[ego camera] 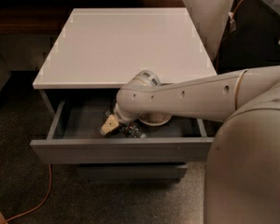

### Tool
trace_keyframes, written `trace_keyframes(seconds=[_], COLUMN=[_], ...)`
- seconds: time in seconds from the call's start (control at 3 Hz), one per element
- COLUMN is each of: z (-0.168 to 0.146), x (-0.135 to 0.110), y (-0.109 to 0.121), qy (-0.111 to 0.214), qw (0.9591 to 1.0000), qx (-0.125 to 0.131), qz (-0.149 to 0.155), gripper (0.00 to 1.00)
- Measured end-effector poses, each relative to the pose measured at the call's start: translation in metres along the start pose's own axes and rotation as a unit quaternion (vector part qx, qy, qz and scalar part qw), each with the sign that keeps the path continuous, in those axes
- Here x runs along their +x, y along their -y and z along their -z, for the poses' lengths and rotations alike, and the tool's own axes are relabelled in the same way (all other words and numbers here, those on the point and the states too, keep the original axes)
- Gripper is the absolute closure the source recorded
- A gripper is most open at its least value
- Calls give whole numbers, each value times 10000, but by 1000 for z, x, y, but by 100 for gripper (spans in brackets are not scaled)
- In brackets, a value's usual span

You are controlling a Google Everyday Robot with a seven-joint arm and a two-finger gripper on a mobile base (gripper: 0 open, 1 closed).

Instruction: Pick water bottle from top drawer and place on counter

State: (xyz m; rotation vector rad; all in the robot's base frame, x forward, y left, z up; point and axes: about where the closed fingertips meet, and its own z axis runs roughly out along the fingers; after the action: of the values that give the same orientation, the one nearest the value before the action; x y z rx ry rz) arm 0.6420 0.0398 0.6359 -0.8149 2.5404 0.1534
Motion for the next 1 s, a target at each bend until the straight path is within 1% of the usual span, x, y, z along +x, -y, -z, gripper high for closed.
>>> trace_keyframes(seconds=[0.33,0.67,1.0], z=[-11,-18,-18], x=[7,9,8], y=[3,-1,-5], qy=[-41,-128,-188], qw=[9999,9997,9995], qx=[-65,-156,-239], qz=[-107,-124,-80], gripper=[0,20,43])
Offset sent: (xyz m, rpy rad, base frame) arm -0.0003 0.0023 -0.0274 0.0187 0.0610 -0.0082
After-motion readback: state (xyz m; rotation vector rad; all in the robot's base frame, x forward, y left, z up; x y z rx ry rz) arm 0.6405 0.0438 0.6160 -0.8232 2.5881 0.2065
